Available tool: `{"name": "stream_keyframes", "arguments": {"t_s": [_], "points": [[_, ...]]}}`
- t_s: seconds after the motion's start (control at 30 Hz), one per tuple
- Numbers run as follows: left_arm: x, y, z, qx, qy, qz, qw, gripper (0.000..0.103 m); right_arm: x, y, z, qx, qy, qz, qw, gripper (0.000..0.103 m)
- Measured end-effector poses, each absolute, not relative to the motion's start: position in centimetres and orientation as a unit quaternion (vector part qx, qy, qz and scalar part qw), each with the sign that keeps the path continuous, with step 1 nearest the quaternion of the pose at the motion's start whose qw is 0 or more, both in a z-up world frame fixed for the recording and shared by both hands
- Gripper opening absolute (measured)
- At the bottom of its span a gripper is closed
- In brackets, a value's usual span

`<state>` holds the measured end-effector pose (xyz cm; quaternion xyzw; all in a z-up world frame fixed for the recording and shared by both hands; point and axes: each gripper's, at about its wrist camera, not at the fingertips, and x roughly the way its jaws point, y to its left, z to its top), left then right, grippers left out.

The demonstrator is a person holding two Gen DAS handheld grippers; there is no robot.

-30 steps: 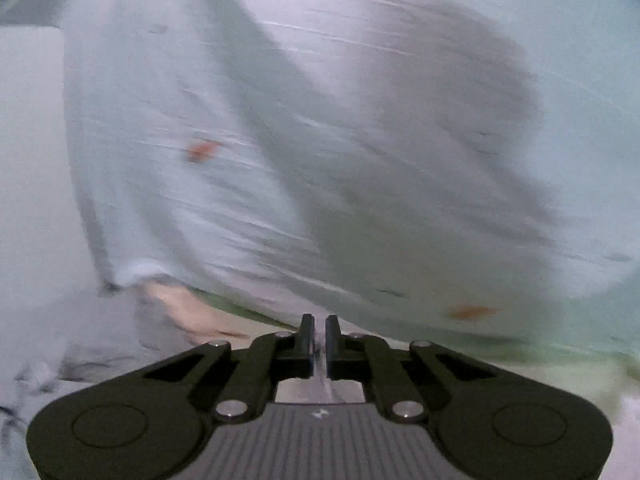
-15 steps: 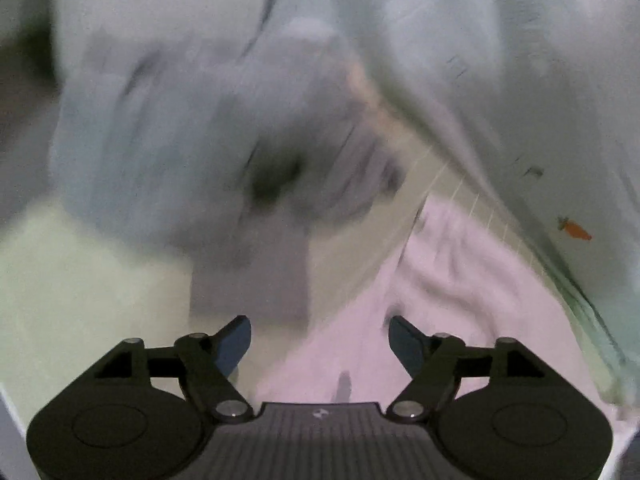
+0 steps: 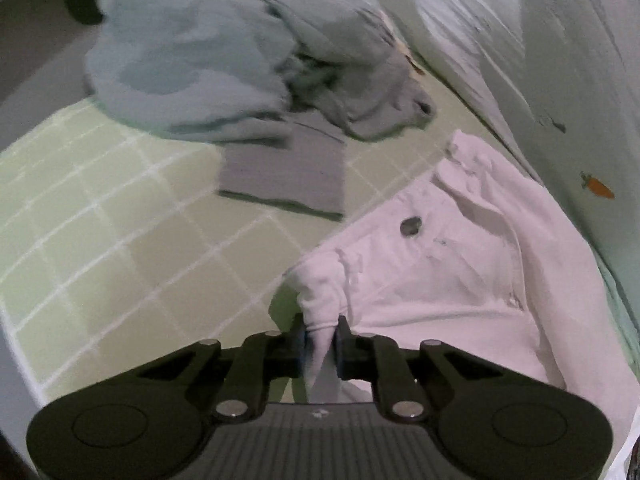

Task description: Fold clothes

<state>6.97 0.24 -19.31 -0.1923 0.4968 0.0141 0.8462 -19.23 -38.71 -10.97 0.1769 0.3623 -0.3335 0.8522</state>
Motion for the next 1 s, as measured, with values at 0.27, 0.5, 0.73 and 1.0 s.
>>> {"name": "stream_keyframes", "arguments": {"t_s": [0.27, 0.5, 0.73, 1.0], "points": [[3.4, 6.4, -18.7, -0.175, 0.492, 0.117, 0.845, 0.016, -21.1, -38.6, -10.7, 0.201, 0.375, -0.337, 0.84, 0.102], [2.7, 7.2, -17.5, -0.17, 0.483, 0.122, 0.85, 0.025, -21.1, -40.0, -10.9, 0.226, 0.36, -0.35, 0.835, 0.102], [3.1, 6.8, -13.8, -0.175, 0.428, 0.116, 0.879, 0.042, -22.9, -44.5, -10.8, 0.327, 0.303, -0.393, 0.805, 0.099], [6.0, 3.7, -11.4, -0.174, 0.396, 0.068, 0.899, 0.061, -23.3, -49.0, -11.4, 0.414, 0.255, -0.414, 0.77, 0.083]]}}
